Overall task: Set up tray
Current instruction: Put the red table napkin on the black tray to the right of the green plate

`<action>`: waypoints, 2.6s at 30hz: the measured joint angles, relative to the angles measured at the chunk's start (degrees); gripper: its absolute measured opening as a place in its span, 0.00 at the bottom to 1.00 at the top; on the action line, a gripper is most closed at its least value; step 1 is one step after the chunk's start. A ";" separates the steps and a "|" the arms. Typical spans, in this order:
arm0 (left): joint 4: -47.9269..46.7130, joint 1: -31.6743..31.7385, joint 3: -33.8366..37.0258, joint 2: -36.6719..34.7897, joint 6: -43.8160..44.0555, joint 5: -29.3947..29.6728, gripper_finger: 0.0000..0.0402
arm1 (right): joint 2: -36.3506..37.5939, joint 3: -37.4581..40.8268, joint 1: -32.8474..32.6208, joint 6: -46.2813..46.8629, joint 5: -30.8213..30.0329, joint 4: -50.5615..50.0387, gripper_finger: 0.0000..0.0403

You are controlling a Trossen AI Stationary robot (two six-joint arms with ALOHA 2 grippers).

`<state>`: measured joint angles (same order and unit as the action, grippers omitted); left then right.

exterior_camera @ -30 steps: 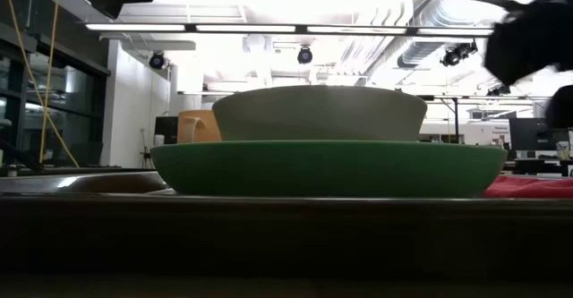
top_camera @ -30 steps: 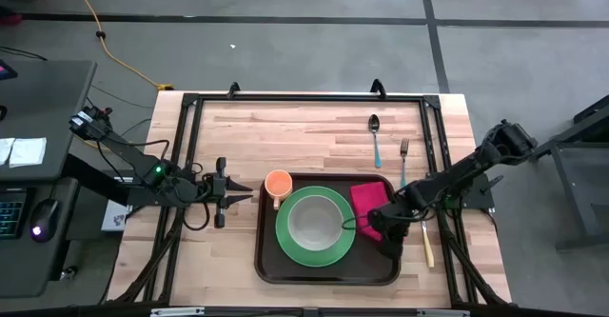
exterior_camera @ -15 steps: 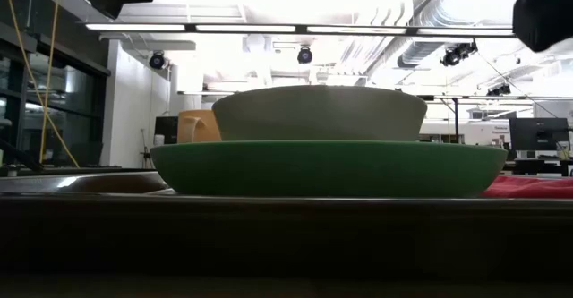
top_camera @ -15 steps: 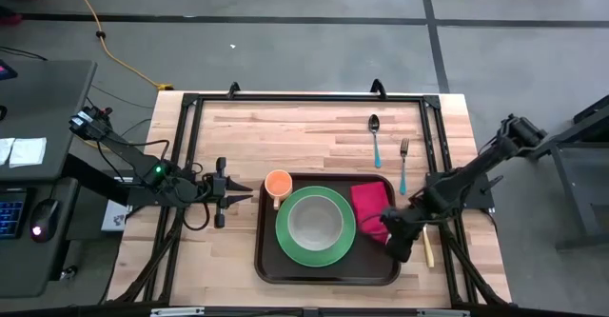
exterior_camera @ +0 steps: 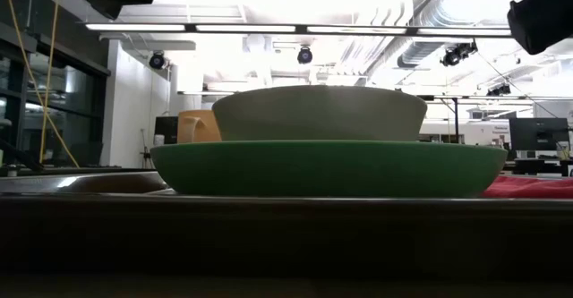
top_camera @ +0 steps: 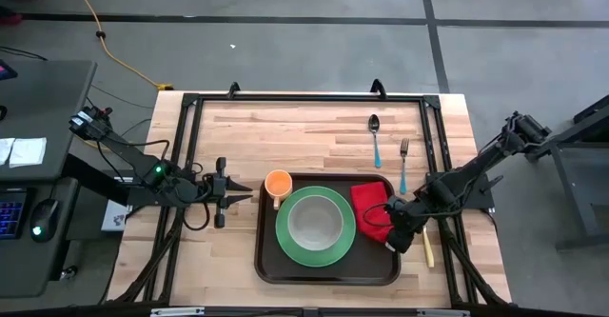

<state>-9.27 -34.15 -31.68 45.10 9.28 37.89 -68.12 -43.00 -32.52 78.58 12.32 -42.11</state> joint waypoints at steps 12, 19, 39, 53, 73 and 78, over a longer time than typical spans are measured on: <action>-0.36 0.00 0.00 0.00 0.00 0.00 0.24 | 0.62 8.95 3.13 2.34 0.02 10.56 0.52; -0.35 0.00 0.01 0.00 0.01 -0.02 0.24 | 3.59 14.16 4.40 5.35 -0.22 16.93 0.54; -0.30 0.00 0.00 -0.01 0.20 -1.00 0.24 | 4.04 15.96 4.38 9.10 3.06 23.37 0.39; -0.31 0.00 0.00 -0.02 0.20 -1.13 0.24 | 4.04 15.96 4.36 10.56 1.01 23.04 0.33; -0.30 0.00 0.00 -0.02 -0.02 -1.29 0.24 | 4.00 17.77 4.36 12.00 1.52 24.17 0.33; -0.31 0.00 0.00 -0.02 -0.02 -1.29 0.24 | 4.00 17.77 4.36 12.91 1.44 24.22 0.33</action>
<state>-9.57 -34.15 -31.68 45.08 9.26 36.60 -64.12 -25.23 -28.16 91.49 13.76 -17.89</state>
